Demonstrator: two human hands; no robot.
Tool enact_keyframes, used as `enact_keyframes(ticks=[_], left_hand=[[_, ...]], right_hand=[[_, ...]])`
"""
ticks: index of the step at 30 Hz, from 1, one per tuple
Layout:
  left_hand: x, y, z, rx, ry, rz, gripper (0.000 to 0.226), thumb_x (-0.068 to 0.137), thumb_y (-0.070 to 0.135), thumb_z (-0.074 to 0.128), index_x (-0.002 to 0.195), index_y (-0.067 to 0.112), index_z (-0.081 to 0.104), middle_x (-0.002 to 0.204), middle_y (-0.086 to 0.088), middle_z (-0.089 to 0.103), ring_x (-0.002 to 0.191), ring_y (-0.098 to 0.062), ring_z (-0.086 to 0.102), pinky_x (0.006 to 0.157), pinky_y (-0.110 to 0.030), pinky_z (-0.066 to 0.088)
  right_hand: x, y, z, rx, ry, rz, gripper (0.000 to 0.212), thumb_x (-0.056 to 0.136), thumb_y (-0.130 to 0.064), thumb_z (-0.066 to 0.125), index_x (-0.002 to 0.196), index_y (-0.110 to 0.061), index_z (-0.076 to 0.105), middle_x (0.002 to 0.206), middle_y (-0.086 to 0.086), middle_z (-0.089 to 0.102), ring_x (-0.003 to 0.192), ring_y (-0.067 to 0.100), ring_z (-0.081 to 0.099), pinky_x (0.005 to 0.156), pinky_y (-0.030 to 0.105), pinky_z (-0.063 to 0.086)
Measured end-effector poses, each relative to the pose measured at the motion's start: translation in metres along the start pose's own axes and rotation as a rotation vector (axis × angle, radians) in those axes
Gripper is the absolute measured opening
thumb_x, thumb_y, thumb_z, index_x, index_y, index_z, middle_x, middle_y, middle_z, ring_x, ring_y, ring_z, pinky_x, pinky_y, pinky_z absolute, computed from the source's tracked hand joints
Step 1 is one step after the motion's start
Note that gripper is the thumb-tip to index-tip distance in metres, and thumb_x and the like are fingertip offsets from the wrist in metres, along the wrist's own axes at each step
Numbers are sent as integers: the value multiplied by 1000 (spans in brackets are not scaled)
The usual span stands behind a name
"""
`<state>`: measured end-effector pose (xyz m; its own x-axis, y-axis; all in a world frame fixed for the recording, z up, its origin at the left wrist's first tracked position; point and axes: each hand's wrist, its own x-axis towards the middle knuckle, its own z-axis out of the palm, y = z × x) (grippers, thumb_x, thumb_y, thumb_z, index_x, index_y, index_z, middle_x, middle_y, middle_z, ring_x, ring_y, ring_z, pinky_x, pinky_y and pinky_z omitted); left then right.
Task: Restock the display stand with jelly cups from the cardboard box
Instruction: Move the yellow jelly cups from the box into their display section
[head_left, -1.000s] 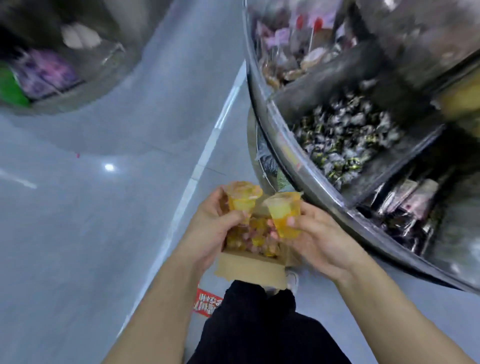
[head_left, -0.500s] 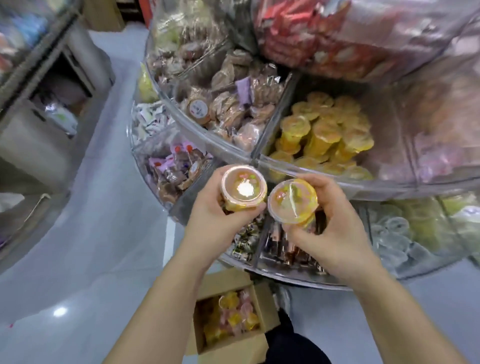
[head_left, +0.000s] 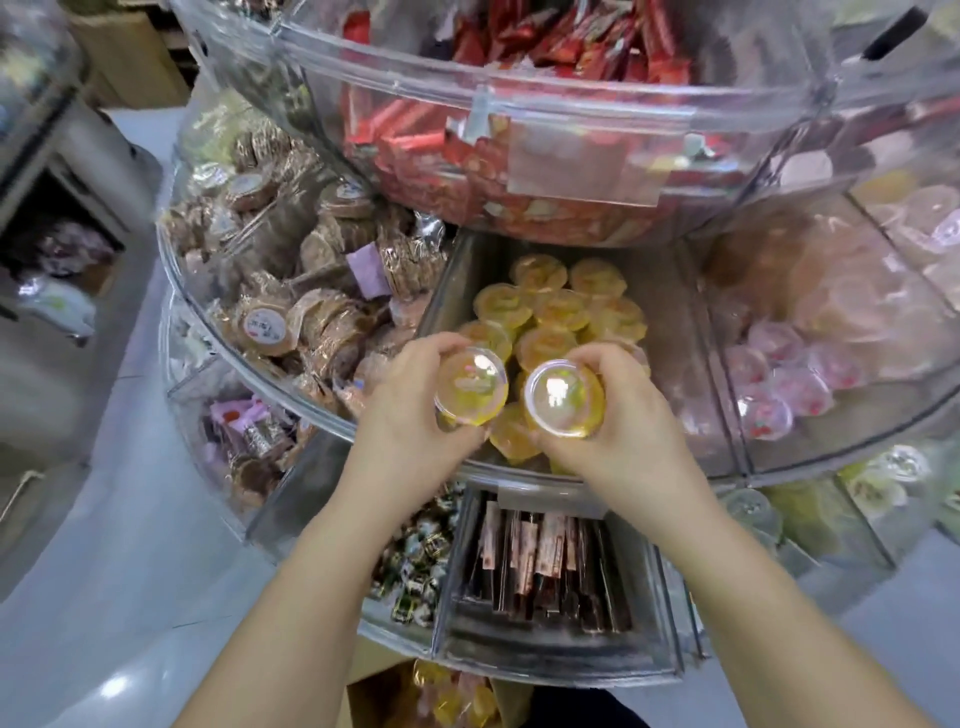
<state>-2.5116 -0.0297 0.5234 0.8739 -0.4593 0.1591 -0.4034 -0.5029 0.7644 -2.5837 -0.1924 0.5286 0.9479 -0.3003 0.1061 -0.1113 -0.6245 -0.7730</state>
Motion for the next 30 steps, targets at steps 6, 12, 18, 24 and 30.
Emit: enact_keyframes(ticks=[6, 12, 18, 24, 30], left_hand=[[1, -2, 0, 149, -19, 70, 61, 67, 22, 81, 121, 19, 53, 111, 11, 56, 104, -2, 48, 88, -9, 35], [6, -4, 0, 562, -25, 196, 58, 61, 20, 81, 115, 12, 61, 106, -4, 63, 99, -29, 54, 79, -37, 41], [19, -6, -8, 710, -130, 217, 71, 54, 35, 85, 119, 19, 62, 114, 0, 62, 99, -29, 46, 79, -36, 30], [26, -7, -20, 663, -287, 308, 67, 49, 40, 85, 112, 28, 66, 113, 9, 63, 102, -23, 48, 73, -24, 10], [21, -11, -17, 566, -215, 301, 49, 45, 31, 88, 89, 17, 73, 90, 1, 68, 92, -27, 60, 77, -24, 14]], right_hand=[[6, 8, 9, -117, -58, 18, 50, 67, -39, 76, 106, -27, 47, 109, -9, 55, 96, 13, 54, 72, 31, 43], [8, 12, 20, -221, -100, 72, 61, 68, -41, 78, 116, -24, 44, 117, -6, 56, 102, 15, 55, 65, 21, 29], [11, 13, 12, -174, -176, 121, 68, 61, -35, 83, 117, -20, 46, 111, -3, 60, 100, 17, 57, 74, 24, 43], [12, 12, 9, -205, -251, 214, 68, 58, -59, 76, 105, -21, 47, 90, -6, 61, 82, 16, 58, 63, 30, 46], [19, 19, 5, 89, -359, 363, 18, 93, -35, 50, 87, -21, 60, 67, -1, 70, 64, 13, 70, 71, 40, 60]])
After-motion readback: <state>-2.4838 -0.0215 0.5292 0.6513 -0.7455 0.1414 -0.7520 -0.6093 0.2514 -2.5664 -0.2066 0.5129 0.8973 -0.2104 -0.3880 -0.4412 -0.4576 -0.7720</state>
